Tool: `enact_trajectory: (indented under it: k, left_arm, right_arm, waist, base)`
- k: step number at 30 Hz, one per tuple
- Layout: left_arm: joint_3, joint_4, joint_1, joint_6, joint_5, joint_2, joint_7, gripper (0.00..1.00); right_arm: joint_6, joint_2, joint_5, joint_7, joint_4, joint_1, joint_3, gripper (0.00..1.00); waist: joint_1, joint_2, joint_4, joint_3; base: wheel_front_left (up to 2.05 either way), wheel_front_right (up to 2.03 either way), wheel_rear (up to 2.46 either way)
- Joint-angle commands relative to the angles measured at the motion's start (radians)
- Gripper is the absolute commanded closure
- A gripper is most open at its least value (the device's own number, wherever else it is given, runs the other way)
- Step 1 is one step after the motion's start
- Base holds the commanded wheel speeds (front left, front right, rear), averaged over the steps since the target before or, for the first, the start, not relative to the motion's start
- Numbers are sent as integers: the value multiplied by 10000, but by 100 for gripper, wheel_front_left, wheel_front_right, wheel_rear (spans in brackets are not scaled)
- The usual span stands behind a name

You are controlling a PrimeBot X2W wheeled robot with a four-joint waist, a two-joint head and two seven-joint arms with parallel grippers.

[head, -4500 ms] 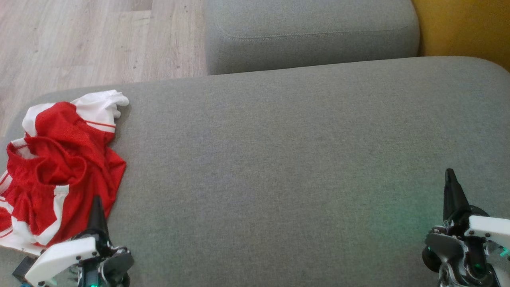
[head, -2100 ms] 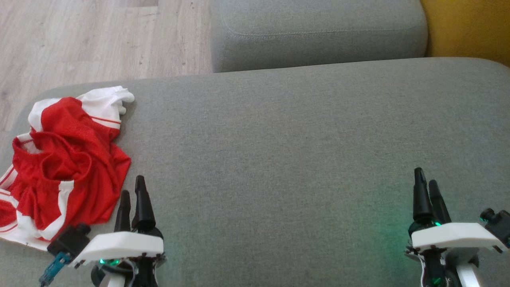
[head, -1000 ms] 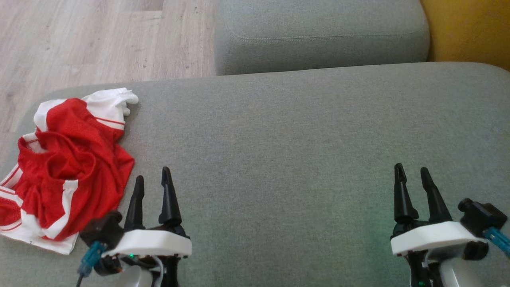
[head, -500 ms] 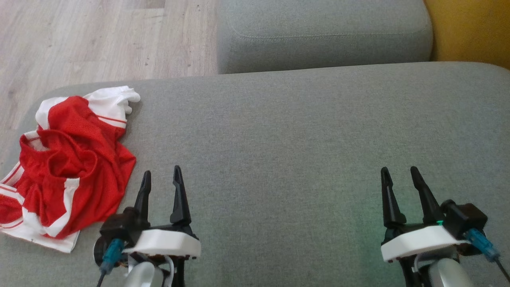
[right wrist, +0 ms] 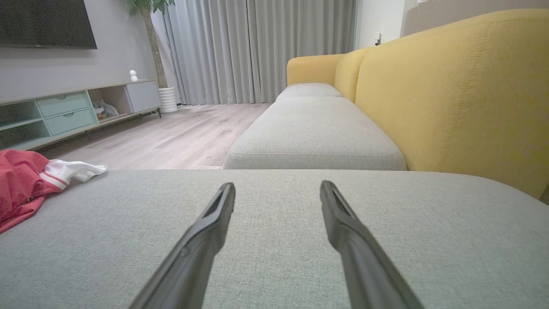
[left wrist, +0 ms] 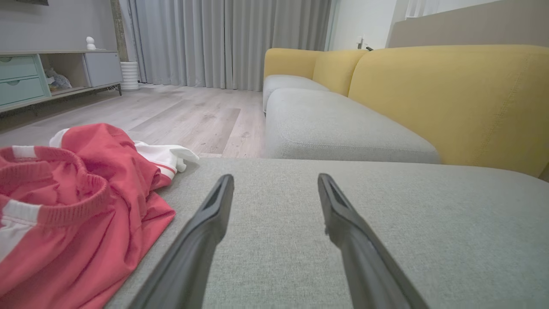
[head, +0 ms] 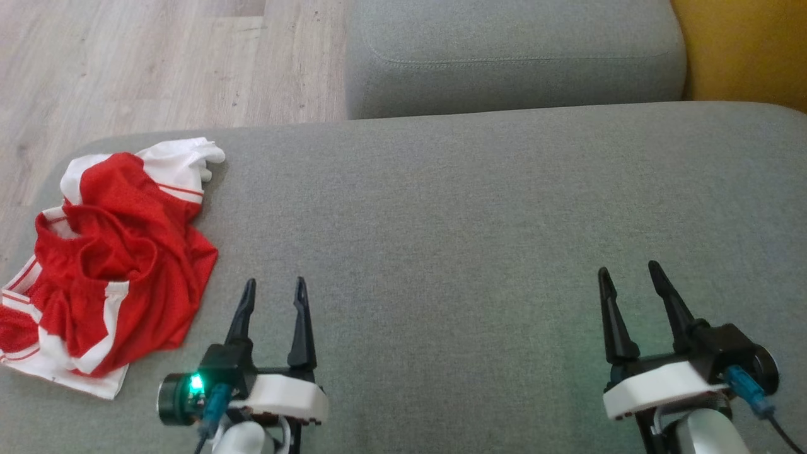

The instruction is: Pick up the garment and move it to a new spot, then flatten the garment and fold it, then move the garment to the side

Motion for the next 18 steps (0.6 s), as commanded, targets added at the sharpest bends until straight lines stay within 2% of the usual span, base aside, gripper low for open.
enact_trajectory:
  k: [1, 14, 18]
  left_arm:
    - [236, -240, -614, 88, 95, 56, -124, 0]
    - [183, 50, -694, 135, -183, 56, -124, 0]
    - [146, 15, -785, 145, -233, 56, -124, 0]
  right_arm:
    - [77, -95, -105, -122, -304, -407, 166, 0]
    - [77, -95, -4, -122, -56, -503, -64, 0]
    - [77, -95, -47, -122, -97, -519, -112, 0]
  waist:
    - [0, 0, -1, -2]
    - [0, 0, 3, 21]
    - [0, 0, 220, 129]
  base:
    - [0, 0, 0]
    - [0, 0, 0]
    - [0, 0, 0]
